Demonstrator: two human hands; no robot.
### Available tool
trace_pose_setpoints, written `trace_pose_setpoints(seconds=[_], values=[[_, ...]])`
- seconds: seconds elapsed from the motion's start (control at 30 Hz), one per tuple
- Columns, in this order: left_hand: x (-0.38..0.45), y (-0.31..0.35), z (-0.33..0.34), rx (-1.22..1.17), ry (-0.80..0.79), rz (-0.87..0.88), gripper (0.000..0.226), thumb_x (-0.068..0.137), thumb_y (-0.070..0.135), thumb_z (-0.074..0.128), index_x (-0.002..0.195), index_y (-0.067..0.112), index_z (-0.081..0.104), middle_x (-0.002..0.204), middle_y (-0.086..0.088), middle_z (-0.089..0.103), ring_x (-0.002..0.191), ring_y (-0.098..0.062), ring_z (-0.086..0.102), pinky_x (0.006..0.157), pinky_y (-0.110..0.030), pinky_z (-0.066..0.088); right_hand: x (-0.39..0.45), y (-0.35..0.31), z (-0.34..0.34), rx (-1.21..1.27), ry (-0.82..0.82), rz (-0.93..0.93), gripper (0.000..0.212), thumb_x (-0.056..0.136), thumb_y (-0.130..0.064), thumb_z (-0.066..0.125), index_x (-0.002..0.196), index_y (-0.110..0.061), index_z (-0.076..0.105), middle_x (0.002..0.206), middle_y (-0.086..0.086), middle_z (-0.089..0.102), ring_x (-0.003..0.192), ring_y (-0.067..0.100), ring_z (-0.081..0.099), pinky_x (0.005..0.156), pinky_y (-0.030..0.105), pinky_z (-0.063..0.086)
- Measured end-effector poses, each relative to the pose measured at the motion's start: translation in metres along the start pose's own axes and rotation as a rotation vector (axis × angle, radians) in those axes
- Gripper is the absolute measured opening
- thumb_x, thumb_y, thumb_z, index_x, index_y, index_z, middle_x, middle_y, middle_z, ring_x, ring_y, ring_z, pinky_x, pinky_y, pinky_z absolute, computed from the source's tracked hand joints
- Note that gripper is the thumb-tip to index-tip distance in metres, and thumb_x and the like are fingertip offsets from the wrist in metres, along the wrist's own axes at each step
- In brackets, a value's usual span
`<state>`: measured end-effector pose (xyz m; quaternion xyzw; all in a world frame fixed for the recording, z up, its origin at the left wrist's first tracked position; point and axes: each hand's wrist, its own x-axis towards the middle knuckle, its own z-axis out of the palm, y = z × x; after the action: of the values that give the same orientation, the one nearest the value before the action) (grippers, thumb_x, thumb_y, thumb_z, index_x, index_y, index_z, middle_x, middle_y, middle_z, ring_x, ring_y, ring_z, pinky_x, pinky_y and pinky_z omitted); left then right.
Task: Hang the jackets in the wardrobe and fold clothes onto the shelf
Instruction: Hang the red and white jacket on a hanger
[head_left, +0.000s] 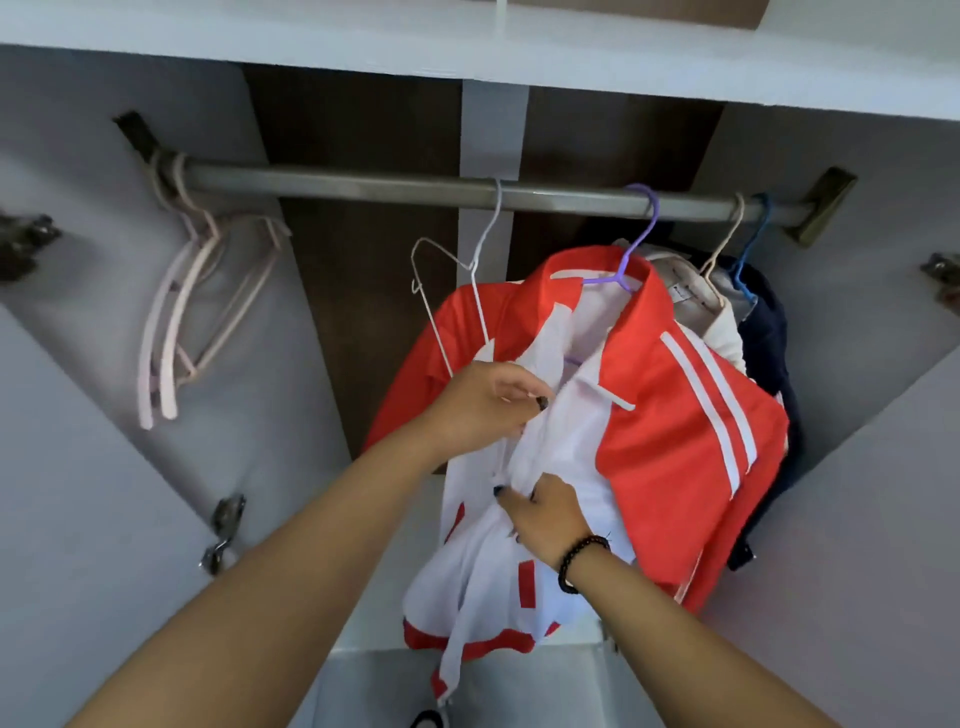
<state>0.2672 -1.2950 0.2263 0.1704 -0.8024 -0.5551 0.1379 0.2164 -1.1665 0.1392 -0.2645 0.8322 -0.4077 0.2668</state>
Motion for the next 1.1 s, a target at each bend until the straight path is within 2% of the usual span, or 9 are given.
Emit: trace_pose_setpoints(seconds=[0.07, 0.2, 0.3, 0.53, 0.7, 0.77, 0.87, 0.97, 1.1], values=[[-0.024, -0.003, -0.002, -0.106, 0.03, -0.038, 0.026, 0.085, 0.003, 0.07, 0.105, 0.02, 0.074, 0.102, 0.007, 0.072, 0.091, -0.004, 0.069, 0.074, -0.022, 0.058, -0.006, -0.002, -0.006, 0.062, -0.021, 0.028, 0.041, 0.09, -0.023, 0.061, 0.055, -0.005, 0.049, 0.044, 0.003, 0.052, 0.045, 0.018, 0.061, 0.062, 0.04, 0.054], [-0.088, -0.027, 0.015, -0.116, 0.312, 0.003, 0.031, 0.086, -0.001, 0.069, 0.107, 0.021, 0.073, 0.11, 0.01, 0.072, 0.097, -0.009, 0.069, 0.09, -0.03, 0.056, -0.022, -0.013, -0.02, 0.168, -0.068, 0.041, 0.04, 0.089, -0.02, 0.061, 0.09, 0.02, 0.061, 0.077, 0.033, 0.065, 0.056, 0.028, 0.066, 0.069, 0.04, 0.057], [-0.133, -0.046, 0.045, -0.02, 0.418, -0.04, 0.035, 0.083, 0.015, 0.075, 0.098, 0.044, 0.064, 0.098, 0.033, 0.065, 0.091, 0.003, 0.066, 0.082, -0.012, 0.054, -0.032, -0.024, -0.029, 0.183, -0.078, -0.013, 0.041, 0.089, -0.019, 0.061, 0.089, 0.022, 0.061, 0.079, 0.033, 0.067, 0.064, 0.036, 0.068, 0.075, 0.046, 0.056], [-0.139, -0.083, 0.109, 0.186, 0.312, -0.375, 0.062, 0.085, 0.051, 0.066, 0.138, 0.034, 0.04, 0.134, 0.013, 0.047, 0.121, -0.012, 0.05, 0.107, -0.035, 0.041, -0.046, -0.047, -0.057, 0.199, -0.162, -0.008, 0.023, 0.088, -0.013, 0.062, 0.078, 0.007, 0.067, 0.073, 0.016, 0.071, 0.058, 0.021, 0.069, 0.057, 0.025, 0.058], [-0.126, -0.087, 0.138, 0.194, 0.249, -0.528, 0.029, 0.091, 0.053, 0.054, 0.11, 0.031, 0.057, 0.108, 0.007, 0.064, 0.098, -0.017, 0.064, 0.096, -0.029, 0.049, -0.049, -0.049, -0.085, 0.023, -0.177, -0.031, 0.022, 0.089, -0.016, 0.062, 0.081, 0.005, 0.063, 0.073, 0.018, 0.07, 0.058, 0.023, 0.068, 0.066, 0.032, 0.06], [-0.127, -0.086, 0.143, 0.216, 0.313, -0.487, 0.023, 0.088, 0.056, 0.056, 0.093, 0.034, 0.055, 0.091, 0.013, 0.06, 0.081, -0.011, 0.064, 0.084, -0.018, 0.05, -0.054, -0.04, -0.094, 0.071, -0.195, -0.045, 0.018, 0.091, -0.016, 0.062, 0.091, 0.002, 0.063, 0.078, 0.016, 0.069, 0.059, 0.02, 0.067, 0.063, 0.03, 0.06], [-0.128, -0.077, 0.148, 0.127, 0.341, -0.422, 0.021, 0.086, 0.055, 0.06, 0.08, 0.036, 0.055, 0.078, 0.016, 0.06, 0.065, -0.004, 0.059, 0.06, -0.004, 0.043, -0.063, -0.015, -0.103, 0.204, -0.207, -0.039, 0.014, 0.091, -0.011, 0.063, 0.081, -0.003, 0.055, 0.081, 0.017, 0.064, 0.059, 0.017, 0.067, 0.059, 0.028, 0.058], [-0.126, -0.07, 0.15, 0.005, 0.369, -0.417, 0.025, 0.085, 0.051, 0.065, 0.077, 0.027, 0.065, 0.072, 0.011, 0.067, 0.063, -0.007, 0.063, 0.051, -0.006, 0.043, -0.078, 0.023, -0.104, 0.239, -0.172, 0.027, 0.003, 0.088, -0.004, 0.062, 0.09, -0.004, 0.06, 0.094, 0.018, 0.066, 0.06, 0.015, 0.066, 0.06, 0.027, 0.057], [-0.128, -0.056, 0.152, -0.132, 0.403, -0.428, 0.029, 0.086, 0.041, 0.069, 0.079, 0.013, 0.074, 0.075, -0.003, 0.073, 0.068, -0.015, 0.065, 0.062, -0.024, 0.051, -0.12, 0.084, -0.072, 0.171, -0.118, 0.069, 0.022, 0.079, -0.02, 0.074, 0.098, -0.019, 0.062, 0.1, 0.0, 0.064, 0.081, 0.013, 0.063, 0.073, 0.027, 0.055]])
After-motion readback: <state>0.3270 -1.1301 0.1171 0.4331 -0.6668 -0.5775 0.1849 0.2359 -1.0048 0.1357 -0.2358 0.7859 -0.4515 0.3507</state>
